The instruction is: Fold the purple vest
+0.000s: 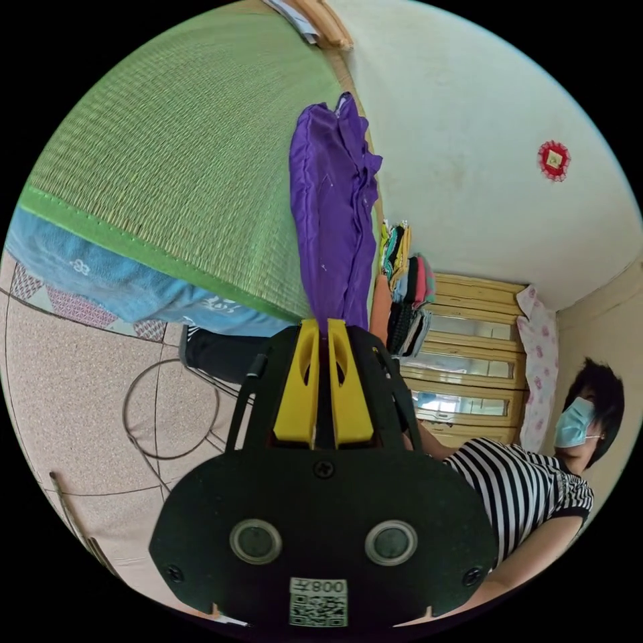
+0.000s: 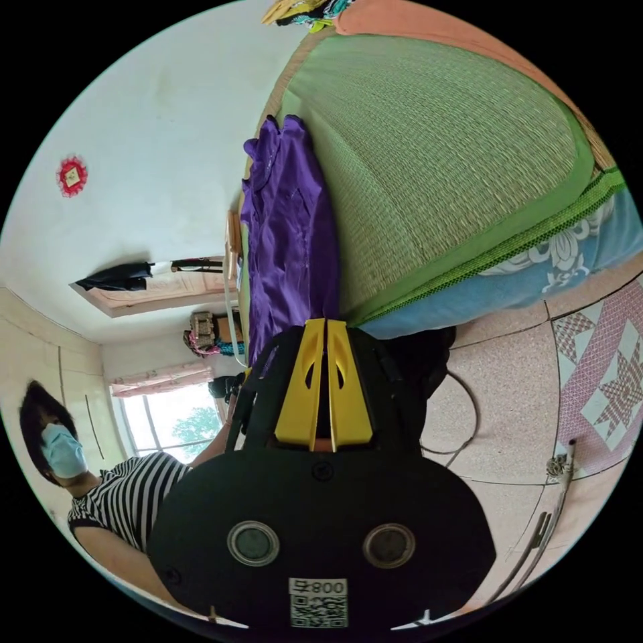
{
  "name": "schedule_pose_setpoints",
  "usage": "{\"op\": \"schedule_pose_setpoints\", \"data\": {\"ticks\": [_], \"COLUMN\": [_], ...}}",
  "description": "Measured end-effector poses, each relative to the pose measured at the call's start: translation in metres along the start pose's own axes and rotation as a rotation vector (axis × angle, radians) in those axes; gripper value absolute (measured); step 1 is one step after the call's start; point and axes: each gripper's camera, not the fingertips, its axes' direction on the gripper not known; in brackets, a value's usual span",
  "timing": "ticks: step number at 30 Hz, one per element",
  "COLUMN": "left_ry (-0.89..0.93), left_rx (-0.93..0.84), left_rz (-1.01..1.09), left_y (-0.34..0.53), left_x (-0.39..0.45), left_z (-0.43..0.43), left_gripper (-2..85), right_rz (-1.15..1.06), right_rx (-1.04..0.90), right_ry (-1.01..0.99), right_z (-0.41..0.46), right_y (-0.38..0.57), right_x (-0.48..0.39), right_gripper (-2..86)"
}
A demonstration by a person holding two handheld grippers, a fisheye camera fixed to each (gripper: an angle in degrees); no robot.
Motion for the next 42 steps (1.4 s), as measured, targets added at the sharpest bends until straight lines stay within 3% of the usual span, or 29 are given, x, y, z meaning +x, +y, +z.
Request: {"op": "schedule_pose_setpoints", "data": {"ticks": [13,26,42], "left_ry": [0.090,0.202,0.286], "left_rx": [0.052,0.034,0.065], "left_rz": [0.050,0.212,0.186], "left_y": [0.034,0.064,0.101], "left_x": [-0.058,-0.053,-0.055], "left_z": [-0.010,-0.052,-0.110], "left_gripper": [2.0,1.9,1.6], "right_rz": [-0.039,-0.307,-0.391], "right_rx": [0.045,0.094,0.069], "right_ry": [-0.106,-0.174,-0.250], "right_z": [-0.057,-0.149,-0.142], "right_y": [0.049,0.124,0.200], "right_x": [0.004,-0.100,-0.110], "right_gripper": [0.1,0.1,0.1]}}
